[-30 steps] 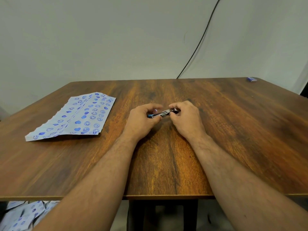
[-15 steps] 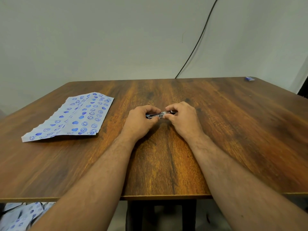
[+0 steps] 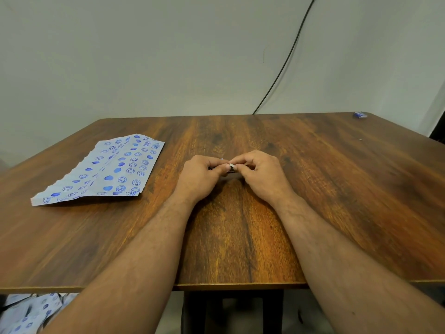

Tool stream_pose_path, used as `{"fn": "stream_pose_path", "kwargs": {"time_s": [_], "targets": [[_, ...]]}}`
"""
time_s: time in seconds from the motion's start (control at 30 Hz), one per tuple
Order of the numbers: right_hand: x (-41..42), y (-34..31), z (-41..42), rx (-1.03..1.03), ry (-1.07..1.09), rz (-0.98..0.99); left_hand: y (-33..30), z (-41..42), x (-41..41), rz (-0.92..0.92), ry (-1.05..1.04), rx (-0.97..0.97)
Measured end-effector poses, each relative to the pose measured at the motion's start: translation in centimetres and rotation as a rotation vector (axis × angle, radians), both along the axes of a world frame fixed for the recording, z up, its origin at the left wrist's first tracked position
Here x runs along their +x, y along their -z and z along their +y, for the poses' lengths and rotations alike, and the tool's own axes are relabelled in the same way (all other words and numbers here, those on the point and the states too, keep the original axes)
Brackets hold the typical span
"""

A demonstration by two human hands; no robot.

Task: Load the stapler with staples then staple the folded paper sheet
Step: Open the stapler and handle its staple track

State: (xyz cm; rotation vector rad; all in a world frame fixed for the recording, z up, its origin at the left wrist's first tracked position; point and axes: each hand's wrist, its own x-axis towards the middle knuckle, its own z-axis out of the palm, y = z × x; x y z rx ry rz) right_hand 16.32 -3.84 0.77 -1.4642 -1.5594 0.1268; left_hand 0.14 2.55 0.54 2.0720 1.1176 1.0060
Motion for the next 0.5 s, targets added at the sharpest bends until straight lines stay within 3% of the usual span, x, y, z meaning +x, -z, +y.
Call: {"fn": "stream_pose_path", "kwargs": {"time_s": [0.5], "targets": [[0.16, 0.23, 0.25, -0.035, 0.022, 0.041, 0.32, -0.21, 0.38, 0.067, -0.005, 0.09]]}}
